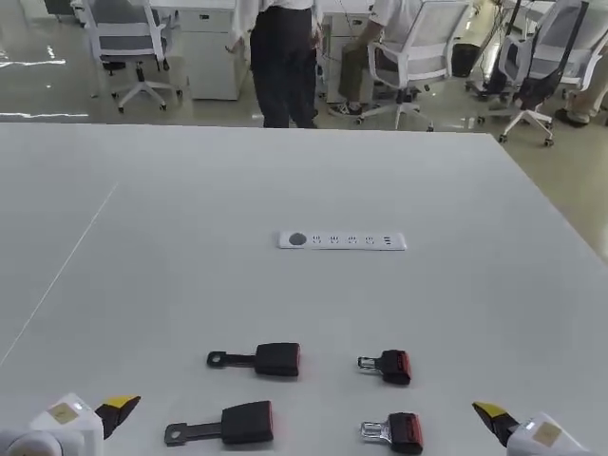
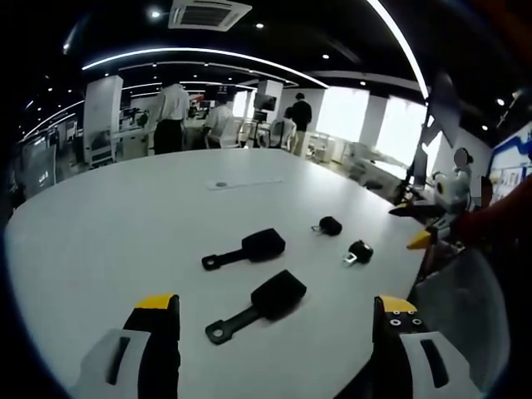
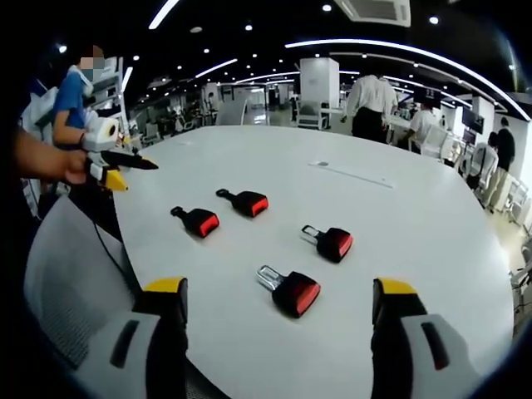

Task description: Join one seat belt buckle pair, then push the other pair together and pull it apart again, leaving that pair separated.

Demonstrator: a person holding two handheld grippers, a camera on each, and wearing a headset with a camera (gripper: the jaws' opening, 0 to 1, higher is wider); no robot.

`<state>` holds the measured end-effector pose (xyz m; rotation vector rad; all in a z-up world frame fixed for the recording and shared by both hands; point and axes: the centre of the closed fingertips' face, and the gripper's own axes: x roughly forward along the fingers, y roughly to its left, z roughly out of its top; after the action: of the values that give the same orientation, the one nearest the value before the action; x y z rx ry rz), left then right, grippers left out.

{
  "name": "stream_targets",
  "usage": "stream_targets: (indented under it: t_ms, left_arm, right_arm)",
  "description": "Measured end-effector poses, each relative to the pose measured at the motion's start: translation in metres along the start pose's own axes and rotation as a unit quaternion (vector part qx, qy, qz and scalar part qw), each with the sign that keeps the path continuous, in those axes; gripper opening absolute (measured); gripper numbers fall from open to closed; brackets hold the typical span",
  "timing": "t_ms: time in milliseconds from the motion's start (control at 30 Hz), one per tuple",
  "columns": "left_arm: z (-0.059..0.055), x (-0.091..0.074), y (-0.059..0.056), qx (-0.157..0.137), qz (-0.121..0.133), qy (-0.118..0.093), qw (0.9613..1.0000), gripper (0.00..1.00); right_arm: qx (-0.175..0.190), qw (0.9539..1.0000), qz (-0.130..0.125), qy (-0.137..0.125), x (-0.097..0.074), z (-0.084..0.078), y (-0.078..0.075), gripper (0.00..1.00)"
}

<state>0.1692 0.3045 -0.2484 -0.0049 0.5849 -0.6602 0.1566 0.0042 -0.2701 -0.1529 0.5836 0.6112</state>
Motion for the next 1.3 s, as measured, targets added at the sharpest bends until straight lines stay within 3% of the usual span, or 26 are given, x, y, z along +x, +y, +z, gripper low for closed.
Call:
stream_targets:
  t_ms: [500,933,1300]
  left_arm:
    - [-0.001,0.022,0.013,-0.001,-0.014,0.003,0.9999,0.97]
    - [-0.003,0.047,0.013,0.016,-0.038,0.019,0.999,0.94]
    - [-0.017,0.069,0.009,0.071,-0.074,0.057,0.9931,0.87]
  right_arm:
    - [-0.012,0.9993,0.03,0.02,0.025,0.002,0.001,0.94]
    - [-0.031,0.9966,0.058,0.05,0.05,-0.002,-0.002,0.9]
    - [-0.082,0.9875,0.102,0.088,0.068,-0.013,0.001,0.87]
